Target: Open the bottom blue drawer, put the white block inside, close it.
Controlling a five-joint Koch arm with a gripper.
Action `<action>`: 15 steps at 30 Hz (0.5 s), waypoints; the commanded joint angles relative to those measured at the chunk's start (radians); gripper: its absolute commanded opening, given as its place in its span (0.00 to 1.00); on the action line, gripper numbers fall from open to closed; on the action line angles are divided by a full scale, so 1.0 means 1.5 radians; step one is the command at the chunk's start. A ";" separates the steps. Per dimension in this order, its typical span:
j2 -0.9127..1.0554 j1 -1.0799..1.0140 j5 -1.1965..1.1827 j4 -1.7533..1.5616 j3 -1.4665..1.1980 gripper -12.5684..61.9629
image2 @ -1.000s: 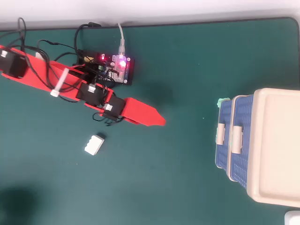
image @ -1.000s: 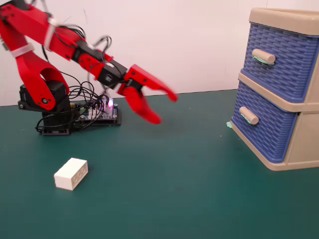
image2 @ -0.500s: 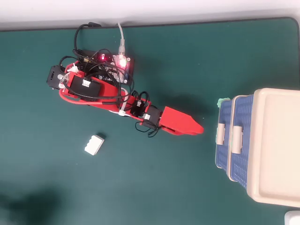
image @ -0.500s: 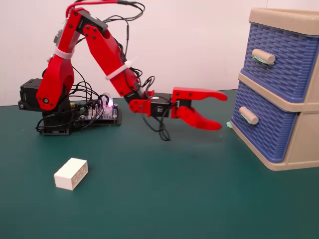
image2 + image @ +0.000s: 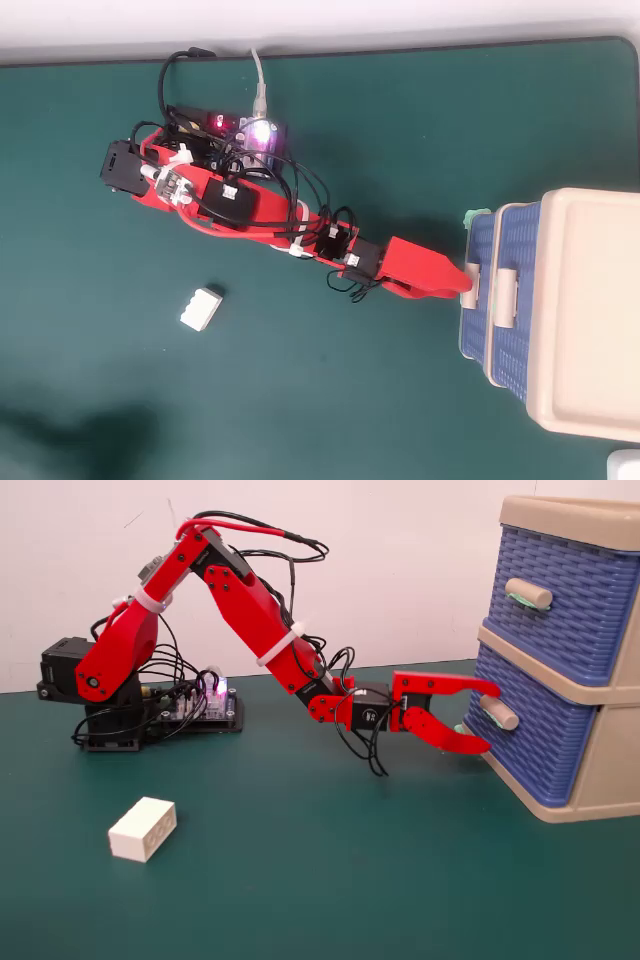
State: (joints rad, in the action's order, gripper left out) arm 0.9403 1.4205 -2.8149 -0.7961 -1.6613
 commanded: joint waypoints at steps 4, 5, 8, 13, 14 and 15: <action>0.012 0.025 -0.002 0.024 0.065 0.38; 0.008 0.028 -0.002 0.030 0.079 0.38; -0.021 0.036 -0.002 0.053 0.131 0.38; -0.028 0.035 -0.002 0.192 0.153 0.06; -0.026 0.034 -0.003 0.213 0.154 0.06; -0.026 0.032 -0.003 0.221 0.154 0.06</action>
State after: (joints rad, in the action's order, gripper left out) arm 0.8759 1.4511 -2.8195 -0.5154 -1.4910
